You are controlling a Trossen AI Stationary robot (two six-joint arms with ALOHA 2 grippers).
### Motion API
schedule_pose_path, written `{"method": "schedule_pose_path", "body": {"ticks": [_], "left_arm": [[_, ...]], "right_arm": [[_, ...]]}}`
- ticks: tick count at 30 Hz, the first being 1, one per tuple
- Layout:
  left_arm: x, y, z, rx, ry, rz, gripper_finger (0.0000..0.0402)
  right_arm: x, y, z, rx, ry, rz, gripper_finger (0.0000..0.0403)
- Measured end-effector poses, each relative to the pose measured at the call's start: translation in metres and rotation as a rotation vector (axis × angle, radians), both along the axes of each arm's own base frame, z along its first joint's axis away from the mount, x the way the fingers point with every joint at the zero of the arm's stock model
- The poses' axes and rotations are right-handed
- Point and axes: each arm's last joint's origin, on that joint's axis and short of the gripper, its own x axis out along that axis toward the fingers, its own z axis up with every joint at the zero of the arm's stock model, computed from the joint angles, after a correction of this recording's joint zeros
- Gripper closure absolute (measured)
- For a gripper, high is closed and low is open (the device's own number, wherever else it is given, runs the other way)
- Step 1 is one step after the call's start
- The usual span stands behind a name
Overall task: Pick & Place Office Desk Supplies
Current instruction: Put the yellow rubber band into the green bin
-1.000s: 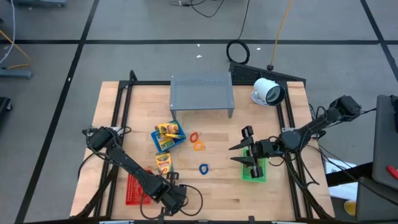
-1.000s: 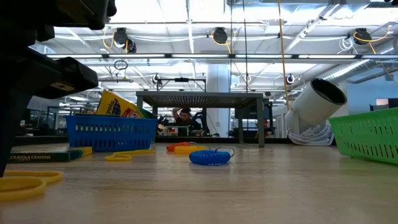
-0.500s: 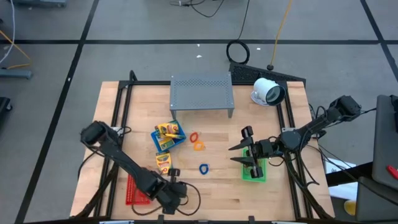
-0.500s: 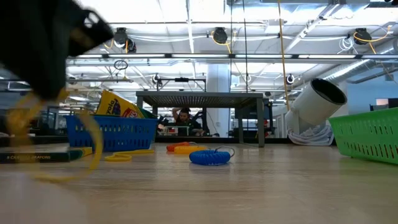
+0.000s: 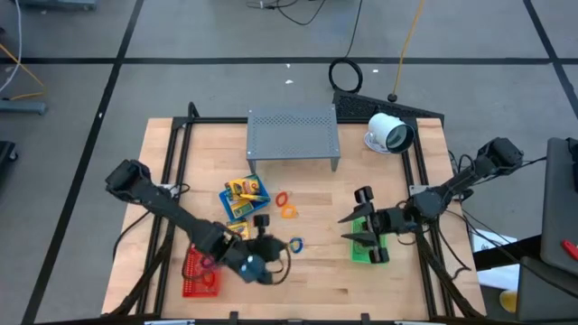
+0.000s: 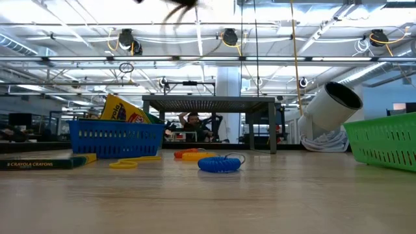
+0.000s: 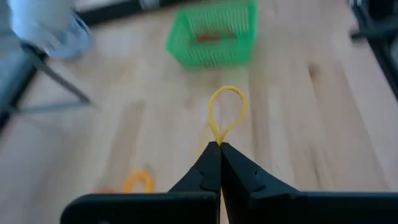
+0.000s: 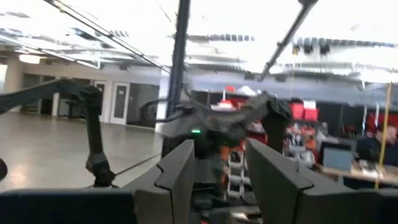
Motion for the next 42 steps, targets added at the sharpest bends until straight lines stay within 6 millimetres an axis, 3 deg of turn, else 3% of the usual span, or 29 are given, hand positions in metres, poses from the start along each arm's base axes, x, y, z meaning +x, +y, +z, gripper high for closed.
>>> {"method": "schedule_pose_path", "body": {"ticks": [8, 11, 15, 20, 27, 30, 35, 42], "left_arm": [[0.046, 0.037, 0.038, -0.048, -0.371, -0.139, 0.0401], [0.06, 0.059, 0.042, -0.11, -0.445, -0.193, 0.0401], [0.082, 0.08, 0.026, -0.164, -0.49, -0.238, 0.0401], [0.112, 0.094, 0.005, -0.246, -0.59, -0.291, 0.0401], [0.18, 0.086, -0.01, -0.278, -0.556, -0.43, 0.0401], [0.201, 0.084, -0.014, -0.283, -0.519, -0.457, 0.0401], [0.222, 0.095, -0.029, -0.295, -0.516, -0.431, 0.0401], [0.232, 0.107, -0.065, -0.287, -0.47, -0.352, 0.0401]], "right_arm": [[-0.02, 0.021, 0.011, -0.1, -0.155, 0.03, 0.0268], [-0.031, 0.023, 0.021, -0.129, -0.292, -0.013, 0.0268], [-0.045, 0.019, 0.034, -0.143, -0.4, -0.065, 0.0268], [-0.055, 0.009, 0.044, -0.128, -0.403, -0.086, 0.0268], [-0.06, 0.003, 0.047, -0.123, -0.355, -0.099, 0.0268], [-0.061, 0.002, 0.048, -0.111, -0.356, -0.092, 0.0268], [-0.063, 0.001, 0.049, -0.088, -0.339, -0.068, 0.0268], [-0.064, 0.0, 0.049, -0.099, -0.32, -0.061, 0.0268]]}}
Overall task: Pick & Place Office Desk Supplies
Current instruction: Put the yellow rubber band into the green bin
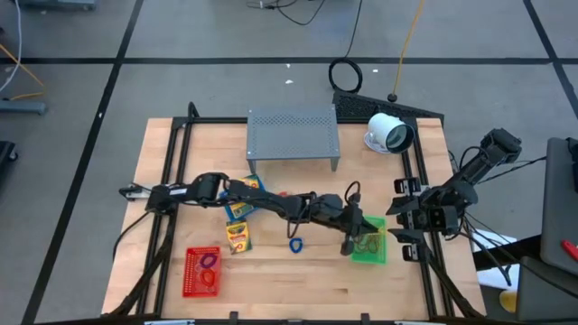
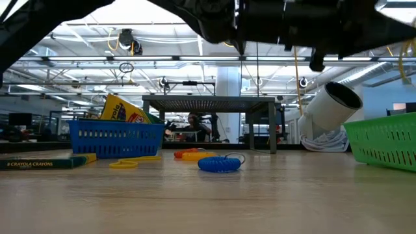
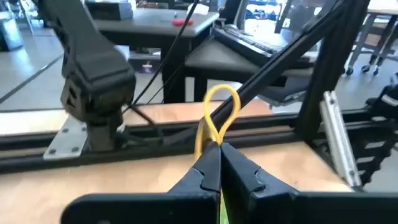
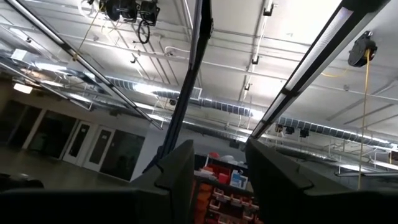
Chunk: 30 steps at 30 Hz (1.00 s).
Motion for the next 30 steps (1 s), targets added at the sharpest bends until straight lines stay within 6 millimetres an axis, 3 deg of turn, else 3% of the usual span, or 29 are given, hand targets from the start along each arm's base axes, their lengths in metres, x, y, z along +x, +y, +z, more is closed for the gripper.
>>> {"method": "schedule_pose_path", "body": {"ticks": [30], "left_arm": [[-0.008, 0.002, -0.031, 0.061, 0.106, 0.083, 0.0401]], "right_arm": [[0.001, 0.001, -0.002, -0.019, 0.015, 0.003, 0.0268]]}}
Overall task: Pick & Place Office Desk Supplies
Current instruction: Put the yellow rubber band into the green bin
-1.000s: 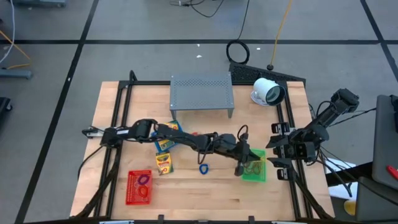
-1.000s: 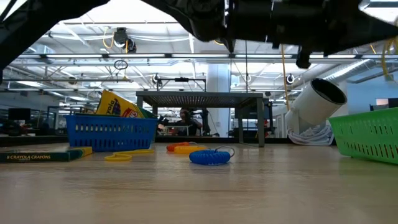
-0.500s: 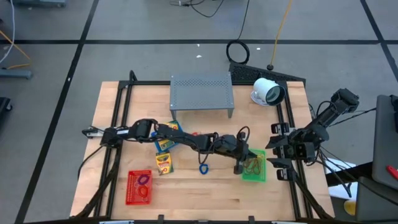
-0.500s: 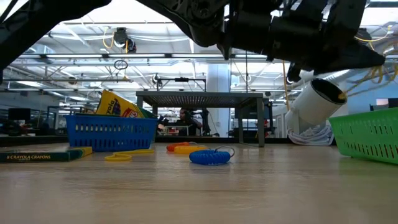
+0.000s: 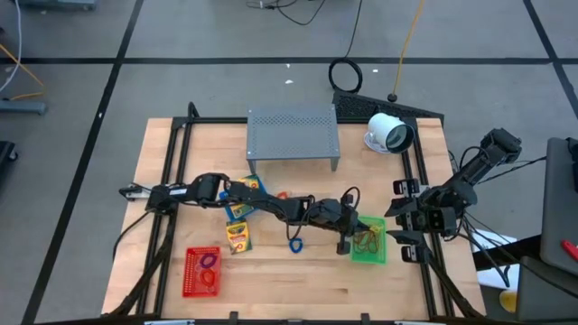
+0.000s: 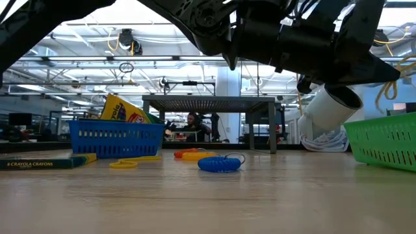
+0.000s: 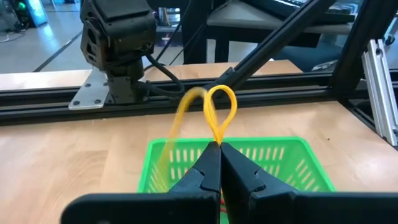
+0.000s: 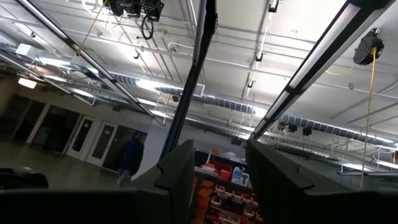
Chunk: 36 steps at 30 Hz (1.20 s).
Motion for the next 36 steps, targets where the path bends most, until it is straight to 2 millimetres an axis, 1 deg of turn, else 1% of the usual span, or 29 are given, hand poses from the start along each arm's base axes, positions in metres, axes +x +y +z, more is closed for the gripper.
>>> {"method": "schedule_pose_path", "body": {"ticks": [7, 10, 13, 15, 23, 36], "left_arm": [[-0.001, -0.004, -0.003, 0.005, 0.02, -0.018, 0.0401], [0.001, -0.008, -0.014, -0.001, 0.011, -0.025, 0.0401], [0.003, -0.009, -0.032, -0.028, 0.007, -0.025, 0.0401], [0.004, -0.01, -0.038, -0.053, 0.017, -0.032, 0.0401], [0.006, -0.01, -0.027, -0.069, -0.061, -0.04, 0.0401], [0.006, -0.01, -0.031, -0.06, -0.017, -0.039, 0.0399]], "right_arm": [[0.0, 0.0, 0.0, 0.0, 0.0, 0.0, 0.0268], [0.0, 0.0, 0.0, -0.003, 0.002, 0.0, 0.0268], [0.0, 0.0, -0.001, -0.006, 0.006, 0.0, 0.0268], [0.001, 0.001, -0.001, -0.009, 0.01, 0.0, 0.0268], [0.001, 0.001, -0.002, -0.016, 0.018, 0.0, 0.0268], [0.001, 0.001, -0.002, -0.02, 0.023, 0.0, 0.0268]]}}
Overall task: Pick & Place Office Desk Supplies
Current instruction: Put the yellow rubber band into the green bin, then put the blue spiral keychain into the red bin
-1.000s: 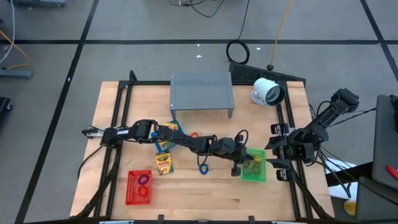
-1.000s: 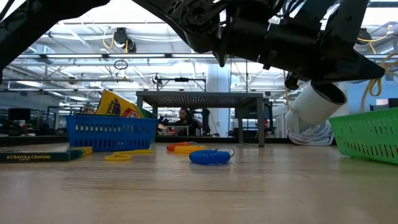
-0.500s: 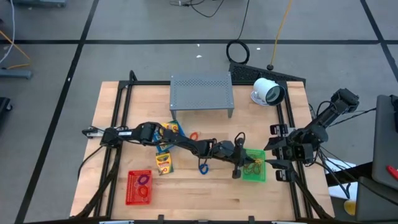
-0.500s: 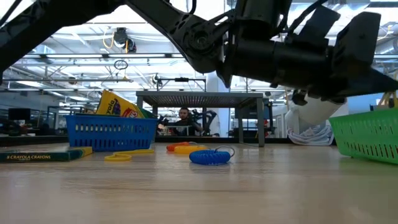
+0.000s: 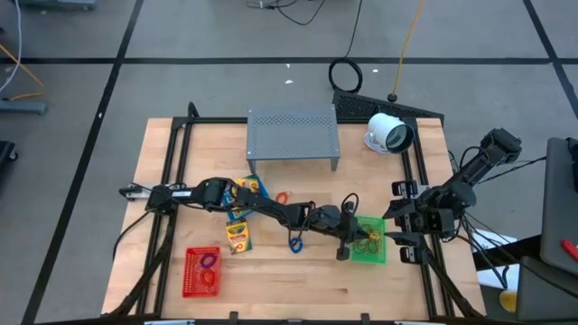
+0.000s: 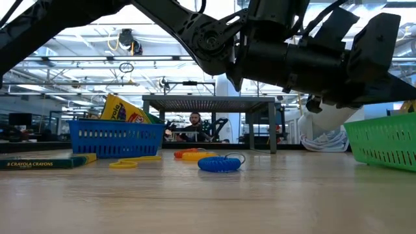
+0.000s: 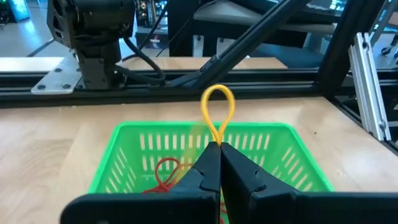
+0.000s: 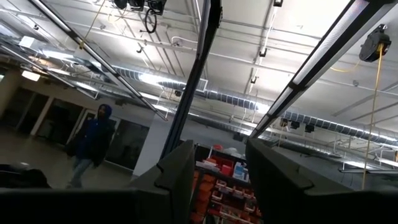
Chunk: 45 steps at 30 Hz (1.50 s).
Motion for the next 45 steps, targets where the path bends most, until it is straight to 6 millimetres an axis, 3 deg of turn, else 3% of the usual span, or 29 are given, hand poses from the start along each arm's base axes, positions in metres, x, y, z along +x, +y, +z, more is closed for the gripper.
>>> {"method": "schedule_pose_path", "body": {"ticks": [6, 16, 22, 34, 45], "left_arm": [[0.0, -0.001, 0.0, 0.013, 0.002, -0.004, 0.0382], [0.0, 0.0, 0.0, 0.025, -0.001, -0.009, 0.031], [-0.001, -0.003, 0.01, 0.024, -0.018, -0.02, 0.0299], [-0.023, -0.015, 0.089, 0.047, -0.006, -0.114, 0.03], [-0.065, -0.03, 0.171, 0.076, 0.013, -0.172, 0.03]], "right_arm": [[0.001, 0.0, -0.001, -0.008, 0.009, 0.0, 0.0268], [0.001, 0.001, -0.002, 0.001, 0.031, 0.017, 0.0268], [0.003, 0.003, -0.006, -0.009, 0.073, 0.029, 0.0268], [0.009, 0.008, -0.018, -0.032, 0.21, 0.069, 0.0268], [0.027, 0.023, -0.041, -0.058, 0.324, 0.093, 0.0268]]}}
